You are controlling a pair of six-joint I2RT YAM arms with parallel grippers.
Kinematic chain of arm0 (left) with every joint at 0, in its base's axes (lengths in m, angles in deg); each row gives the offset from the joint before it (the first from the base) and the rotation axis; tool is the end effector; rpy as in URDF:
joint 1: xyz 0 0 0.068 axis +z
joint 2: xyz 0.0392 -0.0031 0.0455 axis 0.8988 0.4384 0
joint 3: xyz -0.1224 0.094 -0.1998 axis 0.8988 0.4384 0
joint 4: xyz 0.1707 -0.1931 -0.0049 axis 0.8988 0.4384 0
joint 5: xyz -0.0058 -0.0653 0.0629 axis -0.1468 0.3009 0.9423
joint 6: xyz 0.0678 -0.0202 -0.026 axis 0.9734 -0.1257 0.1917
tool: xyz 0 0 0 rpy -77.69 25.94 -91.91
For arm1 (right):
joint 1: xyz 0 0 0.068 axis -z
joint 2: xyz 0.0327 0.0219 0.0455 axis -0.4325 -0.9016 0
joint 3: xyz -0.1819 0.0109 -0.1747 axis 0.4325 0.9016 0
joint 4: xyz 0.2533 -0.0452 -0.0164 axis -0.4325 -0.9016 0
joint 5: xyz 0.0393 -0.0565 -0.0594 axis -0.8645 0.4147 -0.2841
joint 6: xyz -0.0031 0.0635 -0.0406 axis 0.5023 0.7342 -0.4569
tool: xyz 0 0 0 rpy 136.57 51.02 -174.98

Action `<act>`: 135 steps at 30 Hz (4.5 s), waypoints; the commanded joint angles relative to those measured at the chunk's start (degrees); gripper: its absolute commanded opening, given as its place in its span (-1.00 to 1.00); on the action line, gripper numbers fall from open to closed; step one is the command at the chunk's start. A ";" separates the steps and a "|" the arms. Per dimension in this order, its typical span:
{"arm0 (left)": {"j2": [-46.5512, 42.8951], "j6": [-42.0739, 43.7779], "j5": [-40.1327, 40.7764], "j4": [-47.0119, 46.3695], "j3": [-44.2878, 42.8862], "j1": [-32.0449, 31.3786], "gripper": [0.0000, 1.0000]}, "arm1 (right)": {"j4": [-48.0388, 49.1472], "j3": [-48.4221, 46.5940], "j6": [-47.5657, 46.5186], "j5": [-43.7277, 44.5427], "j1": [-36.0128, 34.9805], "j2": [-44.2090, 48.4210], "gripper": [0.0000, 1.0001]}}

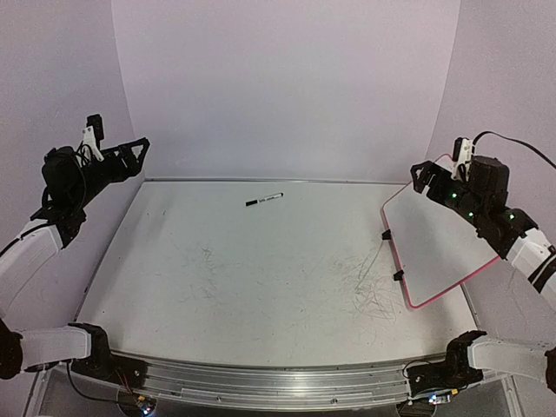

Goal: Write a sentence on the whiteboard
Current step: Adjust the whiteboard stand at the center of the board.

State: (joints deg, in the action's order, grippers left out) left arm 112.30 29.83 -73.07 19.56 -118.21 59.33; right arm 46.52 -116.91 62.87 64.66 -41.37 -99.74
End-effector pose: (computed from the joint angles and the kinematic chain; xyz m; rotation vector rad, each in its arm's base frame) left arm 0.2663 -0.0415 0.3516 0.0932 1.4934 -0.5429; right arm 0.2450 0.0653 0.3434 0.1144 1.7563 0.4164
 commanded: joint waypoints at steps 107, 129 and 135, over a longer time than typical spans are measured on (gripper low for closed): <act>6.07 -2.59 -7.51 -2.46 -1.37 -1.09 0.99 | -23.26 -2.19 67.50 33.53 -23.54 -46.77 -1.00; 7.24 -2.72 -7.82 -2.46 -1.38 -1.11 0.99 | 8.86 18.64 33.85 21.10 -24.12 -29.99 -1.00; 7.61 -2.83 -8.01 -2.46 -1.37 -1.10 0.99 | 18.61 24.53 21.97 16.55 -24.21 -25.95 -1.00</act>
State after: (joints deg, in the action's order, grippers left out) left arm 119.52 27.68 -80.03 19.35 -118.21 58.41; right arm 51.00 -94.20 98.74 86.02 -64.26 -129.61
